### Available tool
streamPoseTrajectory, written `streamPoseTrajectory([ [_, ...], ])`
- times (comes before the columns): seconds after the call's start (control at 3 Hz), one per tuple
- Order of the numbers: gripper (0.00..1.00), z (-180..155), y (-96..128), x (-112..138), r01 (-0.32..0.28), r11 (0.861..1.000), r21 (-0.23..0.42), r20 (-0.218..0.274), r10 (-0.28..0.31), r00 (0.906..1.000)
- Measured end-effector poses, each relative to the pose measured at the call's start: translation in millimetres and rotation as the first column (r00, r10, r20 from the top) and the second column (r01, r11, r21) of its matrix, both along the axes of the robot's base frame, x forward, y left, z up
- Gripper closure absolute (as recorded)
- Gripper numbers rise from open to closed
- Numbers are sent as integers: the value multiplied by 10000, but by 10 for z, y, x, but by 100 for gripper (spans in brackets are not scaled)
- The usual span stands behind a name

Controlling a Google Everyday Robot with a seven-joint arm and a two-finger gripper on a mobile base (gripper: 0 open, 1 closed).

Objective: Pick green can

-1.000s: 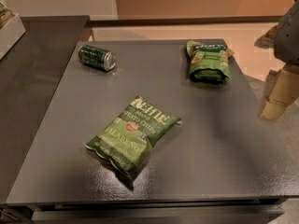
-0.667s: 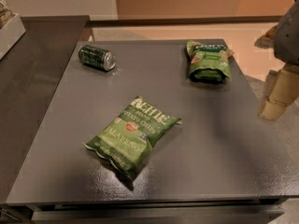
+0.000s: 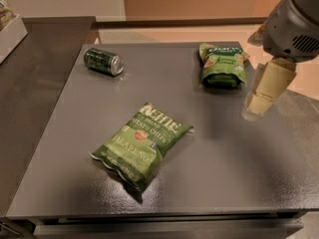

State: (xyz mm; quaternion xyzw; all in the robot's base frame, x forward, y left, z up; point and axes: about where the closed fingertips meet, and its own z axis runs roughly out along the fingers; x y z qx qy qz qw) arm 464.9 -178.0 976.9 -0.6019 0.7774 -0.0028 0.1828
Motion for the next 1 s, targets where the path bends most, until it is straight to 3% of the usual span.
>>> streamPoseTrajectory([
  [1.0, 0, -113, 1036, 668, 272, 9950, 962, -13, -272, 9996],
])
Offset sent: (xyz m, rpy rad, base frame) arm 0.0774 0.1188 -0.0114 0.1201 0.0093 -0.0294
